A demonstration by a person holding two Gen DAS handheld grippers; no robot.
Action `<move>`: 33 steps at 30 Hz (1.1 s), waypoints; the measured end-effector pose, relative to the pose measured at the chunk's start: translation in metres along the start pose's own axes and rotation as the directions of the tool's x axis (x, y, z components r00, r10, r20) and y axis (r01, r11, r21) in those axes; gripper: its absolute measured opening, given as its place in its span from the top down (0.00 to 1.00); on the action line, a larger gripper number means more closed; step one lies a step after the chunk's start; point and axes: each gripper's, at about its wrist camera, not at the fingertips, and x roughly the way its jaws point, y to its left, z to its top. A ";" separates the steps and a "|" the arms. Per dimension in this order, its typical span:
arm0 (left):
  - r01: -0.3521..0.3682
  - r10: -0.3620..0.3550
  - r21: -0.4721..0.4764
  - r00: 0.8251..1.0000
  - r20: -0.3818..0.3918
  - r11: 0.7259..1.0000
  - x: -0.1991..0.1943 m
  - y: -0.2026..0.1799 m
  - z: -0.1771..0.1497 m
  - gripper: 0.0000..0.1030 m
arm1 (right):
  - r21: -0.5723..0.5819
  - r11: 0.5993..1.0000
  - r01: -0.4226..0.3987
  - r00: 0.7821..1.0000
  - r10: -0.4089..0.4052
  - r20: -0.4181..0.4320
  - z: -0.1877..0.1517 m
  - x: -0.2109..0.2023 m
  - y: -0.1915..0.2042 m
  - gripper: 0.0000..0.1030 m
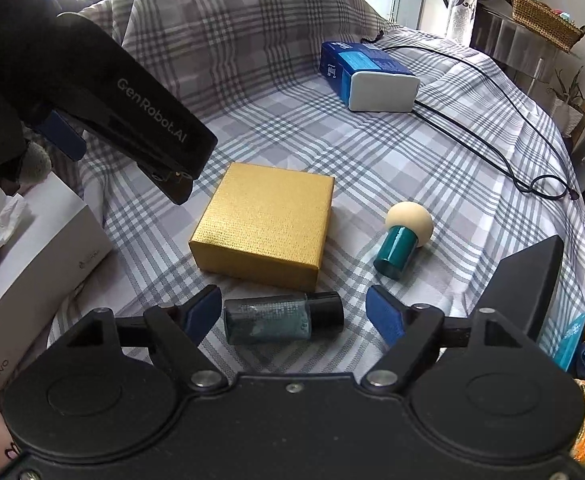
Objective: Organize soft objects
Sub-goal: 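Lift the black bottle with right tool, then grasp the mushroom brush with left tool while right tool holds the bottle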
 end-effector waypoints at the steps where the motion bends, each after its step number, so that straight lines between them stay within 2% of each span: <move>1: 0.002 -0.002 0.000 1.000 -0.002 1.000 0.000 -0.001 0.000 0.01 | -0.004 1.000 -0.004 1.000 0.004 -0.004 0.000 0.001 0.000 0.27; 8: 0.016 -0.016 0.005 1.000 0.002 1.000 -0.002 -0.009 0.005 0.01 | -0.020 1.000 -0.022 1.000 0.021 -0.023 -0.002 0.007 0.003 0.27; 13: 0.062 -0.062 0.022 0.998 0.007 0.998 -0.006 -0.022 0.017 0.01 | -0.034 0.999 -0.028 0.998 0.027 -0.054 -0.005 0.017 0.006 0.27; 20: 0.130 -0.132 0.079 0.991 0.016 0.988 -0.010 -0.060 0.036 0.01 | -0.006 0.999 -0.053 0.996 0.052 -0.077 -0.008 0.024 0.007 0.30; 21: 0.144 -0.146 0.084 0.989 0.012 0.986 -0.010 -0.066 0.039 0.01 | -0.004 0.999 -0.049 0.996 0.049 -0.080 -0.008 0.024 0.007 0.36; 27: 0.205 -0.204 0.103 0.979 -0.019 0.973 0.000 -0.096 0.056 0.02 | 0.043 0.998 -0.051 0.994 0.054 -0.091 -0.008 0.025 -0.001 0.36; 33: 0.216 -0.215 0.186 0.976 -0.026 0.958 0.009 -0.131 0.066 0.10 | 0.047 0.997 -0.058 0.997 0.061 -0.057 -0.009 0.017 -0.005 0.36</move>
